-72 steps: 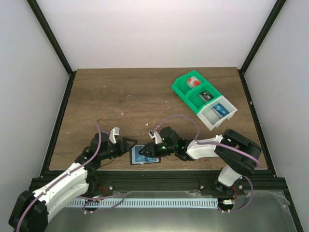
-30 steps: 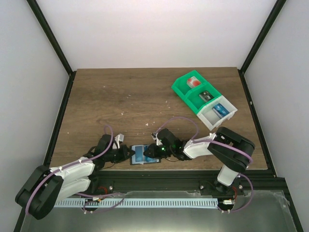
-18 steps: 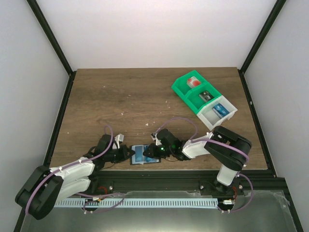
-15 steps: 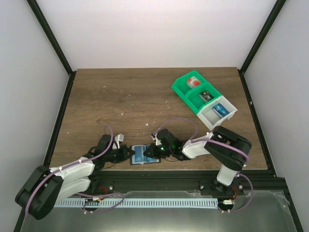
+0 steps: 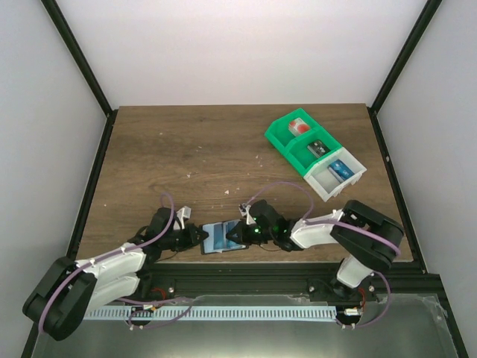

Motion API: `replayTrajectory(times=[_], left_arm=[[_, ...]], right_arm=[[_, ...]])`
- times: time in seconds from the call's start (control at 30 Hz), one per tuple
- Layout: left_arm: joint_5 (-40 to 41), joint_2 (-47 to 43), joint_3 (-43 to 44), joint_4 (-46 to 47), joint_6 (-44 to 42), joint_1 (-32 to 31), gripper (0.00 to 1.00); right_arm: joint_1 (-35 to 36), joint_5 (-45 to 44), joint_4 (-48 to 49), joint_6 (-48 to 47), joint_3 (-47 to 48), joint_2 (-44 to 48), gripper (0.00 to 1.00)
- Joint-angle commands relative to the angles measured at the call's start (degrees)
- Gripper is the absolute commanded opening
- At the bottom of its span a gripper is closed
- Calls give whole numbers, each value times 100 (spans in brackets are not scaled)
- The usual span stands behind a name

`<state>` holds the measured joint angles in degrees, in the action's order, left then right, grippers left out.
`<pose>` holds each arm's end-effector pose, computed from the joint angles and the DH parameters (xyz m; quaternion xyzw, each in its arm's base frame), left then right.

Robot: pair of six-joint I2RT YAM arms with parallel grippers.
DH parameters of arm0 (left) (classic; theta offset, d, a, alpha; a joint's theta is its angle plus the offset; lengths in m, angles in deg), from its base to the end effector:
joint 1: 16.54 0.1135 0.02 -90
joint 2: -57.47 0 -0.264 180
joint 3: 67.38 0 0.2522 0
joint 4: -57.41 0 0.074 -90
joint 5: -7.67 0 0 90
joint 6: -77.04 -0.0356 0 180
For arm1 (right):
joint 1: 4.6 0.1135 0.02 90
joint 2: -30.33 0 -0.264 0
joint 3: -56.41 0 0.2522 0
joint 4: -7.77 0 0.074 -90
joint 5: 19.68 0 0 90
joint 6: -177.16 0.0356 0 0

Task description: Take the credit cards out of the card holder

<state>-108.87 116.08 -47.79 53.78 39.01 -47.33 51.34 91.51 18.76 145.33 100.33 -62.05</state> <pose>0.1261 -0.0937 0.1084 -0.0732 0.8931 -0.4161 0.1543 0.1480 0.2419 0.1233 -0.0642 0.8829 0.4547 0.0982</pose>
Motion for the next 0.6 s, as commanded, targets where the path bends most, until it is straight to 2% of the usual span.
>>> replayTrajectory(times=[0.0,0.1,0.23,0.43,0.57], left_arm=[[110,-97,90,-170,-141,10,9],[110,-149,206,-285,-207,5,14],[143,-319,569,-492,-593,7,26],[226,-719,1170,-641,-1318,-12,30],[391,-1133,1436,-508,-2198,-270,31]], right_arm=[[-48,-323,-435,-40,-161,407,0],[-48,-426,-766,-77,-220,766,1],[-48,-578,-1261,-45,-339,1468,1],[-49,-980,-2218,85,-287,2762,1],[-57,-1374,-2780,390,-75,3427,0]])
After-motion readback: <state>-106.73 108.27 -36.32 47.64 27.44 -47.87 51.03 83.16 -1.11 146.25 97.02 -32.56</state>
